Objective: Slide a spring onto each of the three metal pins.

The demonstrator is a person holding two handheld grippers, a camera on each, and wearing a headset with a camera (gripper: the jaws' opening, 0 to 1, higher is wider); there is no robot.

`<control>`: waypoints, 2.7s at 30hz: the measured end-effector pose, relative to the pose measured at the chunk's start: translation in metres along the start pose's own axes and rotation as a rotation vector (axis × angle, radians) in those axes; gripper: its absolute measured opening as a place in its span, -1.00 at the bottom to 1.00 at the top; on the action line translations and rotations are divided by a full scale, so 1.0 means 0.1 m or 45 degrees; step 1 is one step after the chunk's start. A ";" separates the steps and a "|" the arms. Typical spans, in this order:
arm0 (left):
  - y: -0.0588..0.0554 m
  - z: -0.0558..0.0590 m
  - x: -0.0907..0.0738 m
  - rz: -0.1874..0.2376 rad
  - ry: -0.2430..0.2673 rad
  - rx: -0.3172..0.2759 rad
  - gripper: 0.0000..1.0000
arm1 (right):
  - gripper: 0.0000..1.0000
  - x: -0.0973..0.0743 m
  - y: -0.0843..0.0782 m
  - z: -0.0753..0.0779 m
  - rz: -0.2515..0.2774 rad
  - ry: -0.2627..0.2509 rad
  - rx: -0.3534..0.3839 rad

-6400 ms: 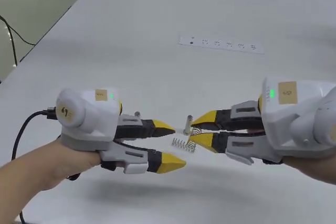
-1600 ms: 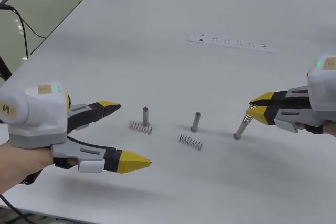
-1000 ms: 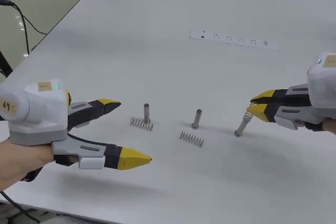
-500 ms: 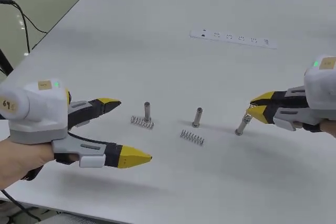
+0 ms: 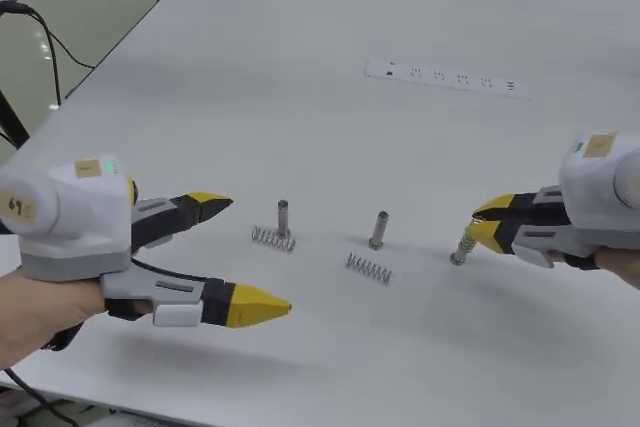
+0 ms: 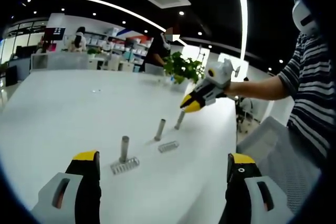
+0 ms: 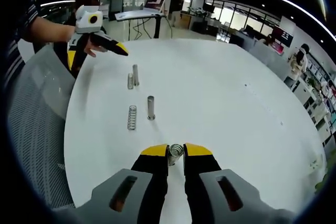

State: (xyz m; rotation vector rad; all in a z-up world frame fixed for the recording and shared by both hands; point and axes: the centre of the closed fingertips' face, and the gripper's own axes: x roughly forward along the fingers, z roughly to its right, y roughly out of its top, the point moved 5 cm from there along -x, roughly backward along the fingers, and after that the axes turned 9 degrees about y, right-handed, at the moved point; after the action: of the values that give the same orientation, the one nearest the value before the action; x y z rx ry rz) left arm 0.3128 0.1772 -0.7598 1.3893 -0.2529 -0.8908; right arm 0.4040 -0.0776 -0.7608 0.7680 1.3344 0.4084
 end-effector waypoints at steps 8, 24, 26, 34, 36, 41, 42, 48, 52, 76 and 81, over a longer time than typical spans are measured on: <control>0.01 0.00 0.00 -0.002 -0.003 0.003 0.96 | -0.84 0.06 -0.07 0.00 -0.025 0.004 0.006; 0.02 0.00 0.01 -0.017 -0.006 0.010 0.96 | -0.84 0.14 -0.16 0.00 -0.046 0.009 0.006; 0.02 0.00 0.02 -0.017 -0.006 0.011 0.96 | -0.84 0.14 -0.16 0.01 -0.047 0.011 0.011; 0.01 0.02 0.02 -0.019 -0.009 0.011 0.96 | -0.83 0.14 -0.17 0.01 -0.039 0.013 0.024; 0.02 0.02 0.02 -0.017 -0.008 0.009 0.96 | -0.83 0.13 -0.18 0.02 -0.032 0.011 0.034; 0.01 0.02 0.02 -0.020 -0.011 0.009 0.96 | -0.78 0.14 -0.18 0.00 -0.016 0.009 0.067; 0.01 0.02 0.02 -0.020 -0.010 0.009 0.96 | -0.77 0.14 -0.18 0.00 -0.016 0.008 0.066; 0.02 0.02 0.02 -0.016 -0.010 0.010 0.96 | -0.75 0.11 -0.16 -0.01 0.006 0.000 0.077; 0.02 0.01 0.02 -0.011 -0.007 0.007 0.96 | -0.72 0.06 -0.13 0.00 0.036 -0.016 0.090; 0.01 -0.05 -0.02 -0.009 0.020 0.005 0.96 | -0.67 -0.18 -0.06 -0.17 0.243 -0.010 0.274; 0.00 -0.05 -0.04 -0.016 0.025 0.014 0.96 | -0.67 -0.19 -0.10 -0.22 0.247 -0.013 0.290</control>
State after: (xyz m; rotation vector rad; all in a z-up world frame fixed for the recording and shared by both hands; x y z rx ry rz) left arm 0.3134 0.1838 -0.7597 1.4105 -0.2348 -0.8865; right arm 0.3771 -0.0920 -0.7553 1.0939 1.3157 0.4089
